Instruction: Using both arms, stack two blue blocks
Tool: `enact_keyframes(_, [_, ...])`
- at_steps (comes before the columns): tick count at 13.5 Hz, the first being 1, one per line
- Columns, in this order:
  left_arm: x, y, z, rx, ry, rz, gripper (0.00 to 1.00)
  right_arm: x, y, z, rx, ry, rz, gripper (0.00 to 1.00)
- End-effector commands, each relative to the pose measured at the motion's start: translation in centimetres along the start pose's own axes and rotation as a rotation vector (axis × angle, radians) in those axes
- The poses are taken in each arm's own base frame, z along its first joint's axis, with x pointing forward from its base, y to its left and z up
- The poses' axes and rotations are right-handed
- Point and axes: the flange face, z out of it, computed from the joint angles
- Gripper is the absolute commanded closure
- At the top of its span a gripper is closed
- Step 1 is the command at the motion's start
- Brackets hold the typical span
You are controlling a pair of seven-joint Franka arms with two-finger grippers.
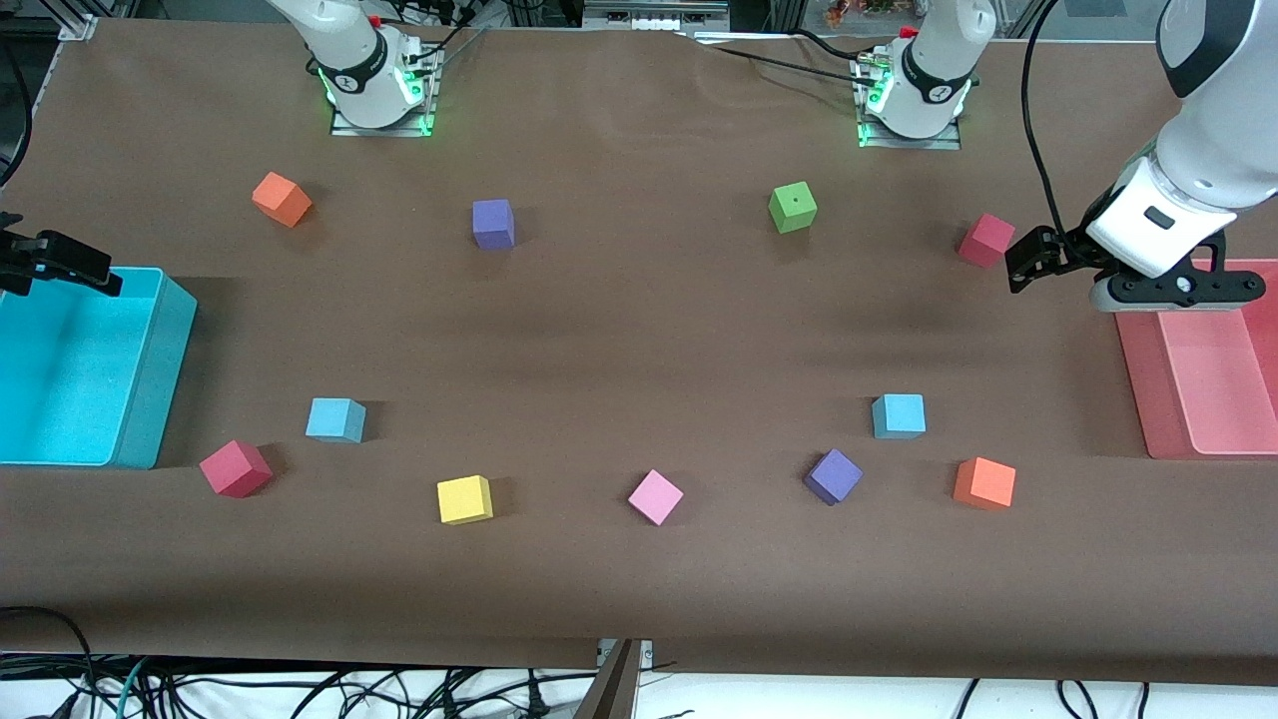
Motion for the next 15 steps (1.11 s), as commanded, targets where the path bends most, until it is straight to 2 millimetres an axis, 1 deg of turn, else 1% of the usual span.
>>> enact_keyframes(1, [0.44,0.38,-0.53,-0.020,0.006,0.003,0.00,-0.30,0.34,-0.27,-0.003,0.004,0.019,0.00])
enact_keyframes(3, [0.38,0.63,-0.53,-0.020,0.004,0.003,0.00,-0.32,0.34,-0.12,-0.002,-0.003,0.016,0.00])
enact_keyframes(11, [0.38,0.63,-0.53,-0.020,0.004,0.003,0.00,-0.25,0.48,-0.05,0.000,-0.002,0.019,0.00])
enact_keyframes(15, [0.38,0.63,-0.53,-0.020,0.004,0.003,0.00,-0.22,0.88,0.01,0.000,0.000,0.030,0.00])
